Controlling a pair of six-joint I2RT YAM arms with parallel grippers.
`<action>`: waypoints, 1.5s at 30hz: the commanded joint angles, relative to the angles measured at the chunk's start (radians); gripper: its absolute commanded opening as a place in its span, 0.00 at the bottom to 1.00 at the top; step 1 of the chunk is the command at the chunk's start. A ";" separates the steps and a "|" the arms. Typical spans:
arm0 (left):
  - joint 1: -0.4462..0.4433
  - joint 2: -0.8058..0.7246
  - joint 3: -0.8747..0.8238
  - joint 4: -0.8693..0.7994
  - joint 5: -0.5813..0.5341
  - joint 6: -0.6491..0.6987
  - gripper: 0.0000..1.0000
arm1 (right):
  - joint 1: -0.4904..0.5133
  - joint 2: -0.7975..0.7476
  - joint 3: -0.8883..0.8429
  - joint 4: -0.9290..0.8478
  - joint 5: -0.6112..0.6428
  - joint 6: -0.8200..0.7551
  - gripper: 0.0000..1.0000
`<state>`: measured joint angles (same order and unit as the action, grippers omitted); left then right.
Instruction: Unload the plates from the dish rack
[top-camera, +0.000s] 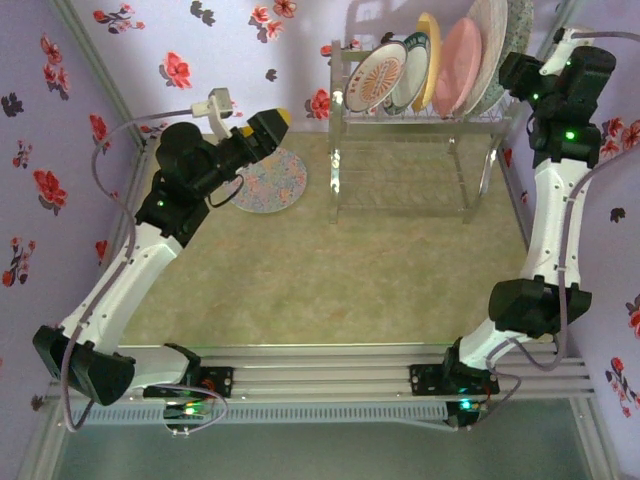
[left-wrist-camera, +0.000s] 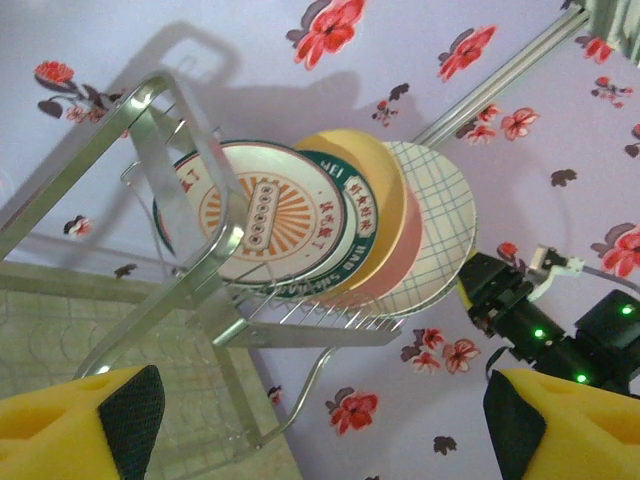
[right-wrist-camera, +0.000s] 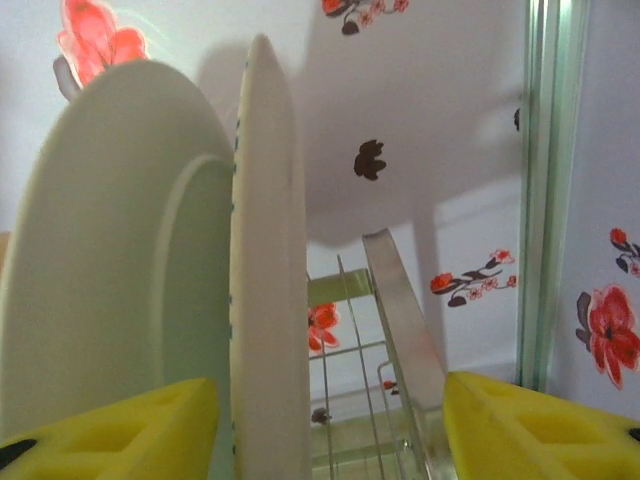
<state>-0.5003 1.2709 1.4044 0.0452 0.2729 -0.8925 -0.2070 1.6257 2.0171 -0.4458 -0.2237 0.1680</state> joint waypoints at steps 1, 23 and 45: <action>-0.011 -0.007 0.041 0.072 0.011 0.026 0.86 | 0.022 0.006 0.028 -0.017 0.044 -0.040 0.59; -0.011 0.007 0.055 0.093 0.008 0.021 0.86 | 0.094 -0.001 0.002 -0.024 0.188 -0.092 0.26; -0.011 0.000 0.052 0.091 0.007 0.018 0.86 | 0.179 0.003 0.077 -0.042 0.384 -0.130 0.00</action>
<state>-0.5026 1.2774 1.4487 0.0975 0.2726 -0.8867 -0.0521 1.6329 2.0434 -0.5049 0.1093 0.0578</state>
